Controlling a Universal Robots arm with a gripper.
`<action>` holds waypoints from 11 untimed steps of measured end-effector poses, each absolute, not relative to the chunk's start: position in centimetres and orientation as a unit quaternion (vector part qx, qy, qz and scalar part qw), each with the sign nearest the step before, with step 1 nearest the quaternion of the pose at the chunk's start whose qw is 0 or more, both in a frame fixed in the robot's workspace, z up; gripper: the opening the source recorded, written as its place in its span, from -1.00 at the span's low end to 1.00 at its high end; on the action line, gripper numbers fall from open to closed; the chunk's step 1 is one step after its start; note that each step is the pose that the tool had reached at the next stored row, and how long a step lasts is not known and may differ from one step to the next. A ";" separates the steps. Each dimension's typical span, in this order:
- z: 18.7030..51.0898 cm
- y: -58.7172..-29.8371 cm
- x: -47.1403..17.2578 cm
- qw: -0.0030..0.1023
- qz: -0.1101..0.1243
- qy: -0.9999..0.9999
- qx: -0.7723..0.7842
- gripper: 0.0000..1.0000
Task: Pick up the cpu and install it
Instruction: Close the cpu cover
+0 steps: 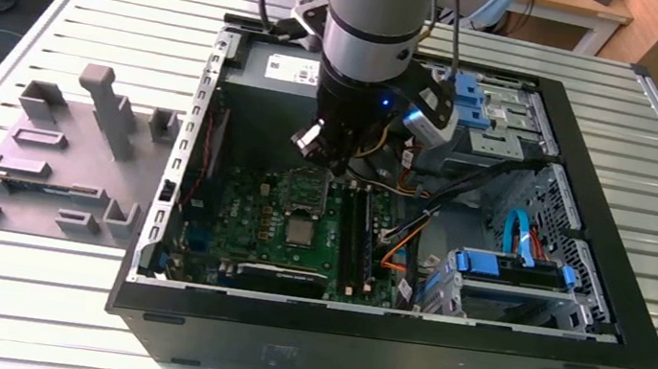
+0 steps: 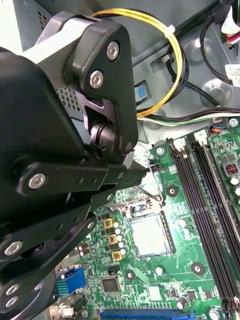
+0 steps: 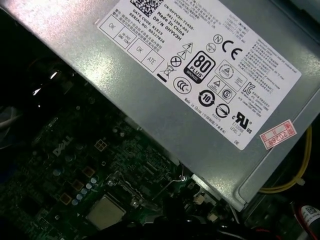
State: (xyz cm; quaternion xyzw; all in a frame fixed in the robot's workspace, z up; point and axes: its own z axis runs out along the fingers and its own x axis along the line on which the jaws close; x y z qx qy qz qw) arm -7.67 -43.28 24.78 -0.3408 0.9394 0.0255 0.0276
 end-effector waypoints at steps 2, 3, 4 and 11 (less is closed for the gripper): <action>24.8 -43.4 -7.7 0.028 0.026 0.939 -0.342 -0.79; 24.8 -43.4 -7.7 0.028 0.025 0.939 -0.342 -0.79; 24.8 -43.4 -7.7 0.028 0.025 0.939 -0.343 -0.79; 24.8 -43.8 -7.7 0.028 0.025 0.938 -0.345 -0.79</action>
